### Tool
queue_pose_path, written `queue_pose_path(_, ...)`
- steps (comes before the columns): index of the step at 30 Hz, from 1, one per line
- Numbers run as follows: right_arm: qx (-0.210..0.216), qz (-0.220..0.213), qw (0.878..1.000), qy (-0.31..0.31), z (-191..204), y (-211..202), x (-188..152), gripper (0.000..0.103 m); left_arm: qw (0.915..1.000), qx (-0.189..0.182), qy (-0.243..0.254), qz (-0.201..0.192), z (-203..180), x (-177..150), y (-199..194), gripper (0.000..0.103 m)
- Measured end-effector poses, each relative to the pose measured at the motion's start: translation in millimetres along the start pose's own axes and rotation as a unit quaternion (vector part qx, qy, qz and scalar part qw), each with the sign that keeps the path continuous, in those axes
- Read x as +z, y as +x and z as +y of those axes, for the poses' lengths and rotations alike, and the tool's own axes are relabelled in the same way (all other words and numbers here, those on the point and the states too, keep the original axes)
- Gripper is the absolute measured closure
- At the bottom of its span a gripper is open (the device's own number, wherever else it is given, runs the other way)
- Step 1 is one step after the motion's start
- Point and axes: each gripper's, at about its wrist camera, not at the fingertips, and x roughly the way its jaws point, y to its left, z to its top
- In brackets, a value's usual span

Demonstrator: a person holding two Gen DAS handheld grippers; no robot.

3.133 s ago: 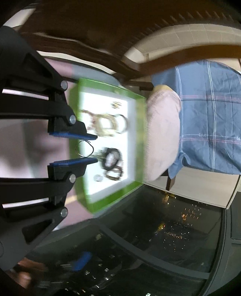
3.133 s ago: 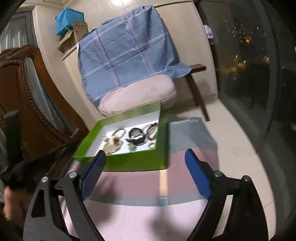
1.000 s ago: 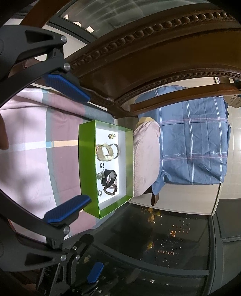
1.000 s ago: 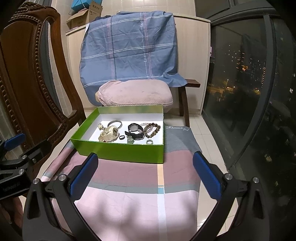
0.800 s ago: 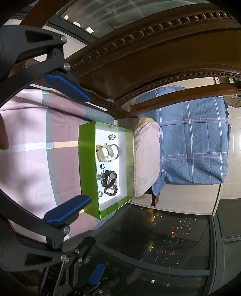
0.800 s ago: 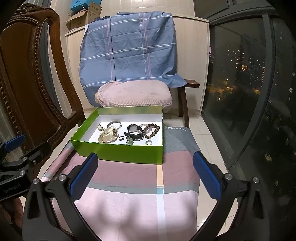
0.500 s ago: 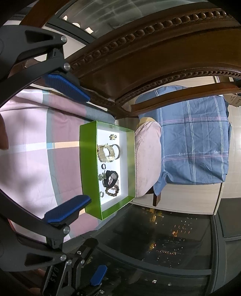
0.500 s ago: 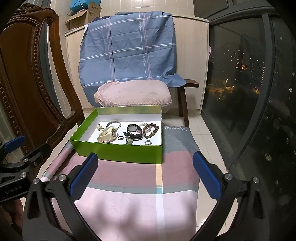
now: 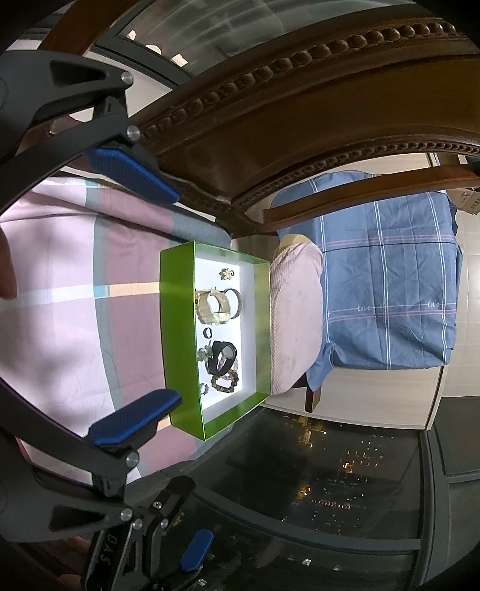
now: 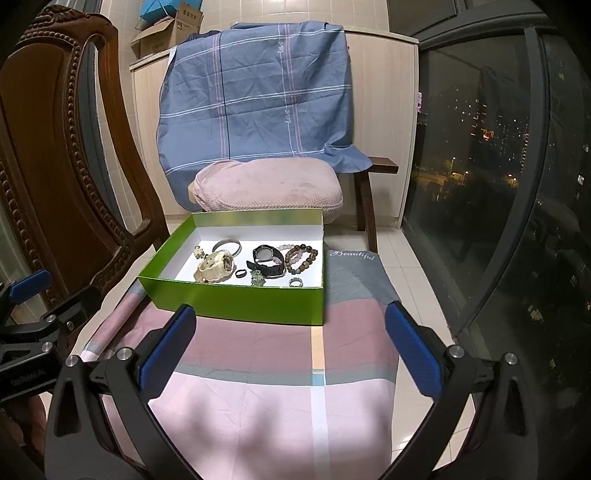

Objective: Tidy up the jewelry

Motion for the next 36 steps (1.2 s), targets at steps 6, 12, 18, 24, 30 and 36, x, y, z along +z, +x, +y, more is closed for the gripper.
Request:
queue_pose_path(6,0.001,0.0,1.0,0.0,0.4,-0.1,0.1,0.003,1.0,-0.001,0.001,0.002,-0.2,0.1,0.1,0.004)
queue_pose_path(12,0.001,-0.001,1.0,0.0,0.3,-0.4,0.1,0.003,1.0,-0.001,0.001,0.001,-0.6,0.1,-0.2,0.004)
queue_pose_path(18,0.001,-0.001,1.0,0.001,0.4,-0.4,0.0,0.003,1.0,-0.001,0.002,0.002,-1.0,0.4,-0.3,0.004)
queue_pose_path(24,0.0,-0.002,1.0,0.0,0.6,-0.5,-0.1,0.003,1.0,-0.002,0.003,0.003,-1.7,0.1,-0.2,0.004)
queue_pose_path(30,0.001,0.0,1.0,0.0,1.0,-1.2,0.6,0.003,1.0,-0.002,0.003,0.004,-1.3,-0.2,0.4,0.004)
queue_pose_path(36,0.001,0.0,1.0,-0.001,1.3,-0.4,0.3,0.003,1.0,-0.001,0.003,0.004,-1.6,-0.3,0.8,0.004)
